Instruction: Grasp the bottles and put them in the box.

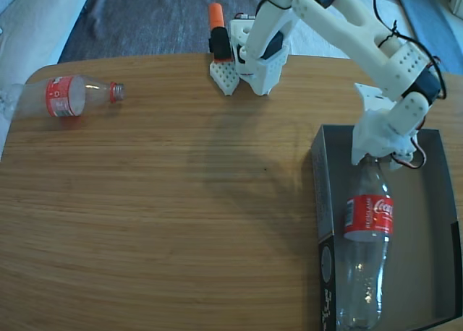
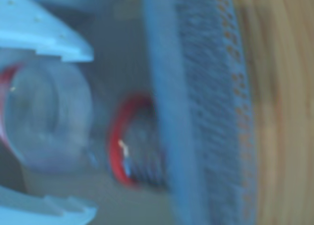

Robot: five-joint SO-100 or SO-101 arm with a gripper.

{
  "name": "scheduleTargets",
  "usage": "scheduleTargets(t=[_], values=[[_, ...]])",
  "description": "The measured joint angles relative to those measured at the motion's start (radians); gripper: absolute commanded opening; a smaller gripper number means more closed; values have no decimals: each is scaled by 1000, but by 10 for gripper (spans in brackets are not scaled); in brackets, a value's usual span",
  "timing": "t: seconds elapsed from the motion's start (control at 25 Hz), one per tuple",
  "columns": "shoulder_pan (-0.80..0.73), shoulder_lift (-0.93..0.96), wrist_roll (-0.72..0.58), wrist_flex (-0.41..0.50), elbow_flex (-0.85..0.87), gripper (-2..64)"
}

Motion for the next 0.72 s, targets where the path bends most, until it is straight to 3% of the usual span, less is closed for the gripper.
scheduleTargets(t=[0.4,0.72], values=[[41,0,0,11,-48,352],[94,117,0,133,-78,352]])
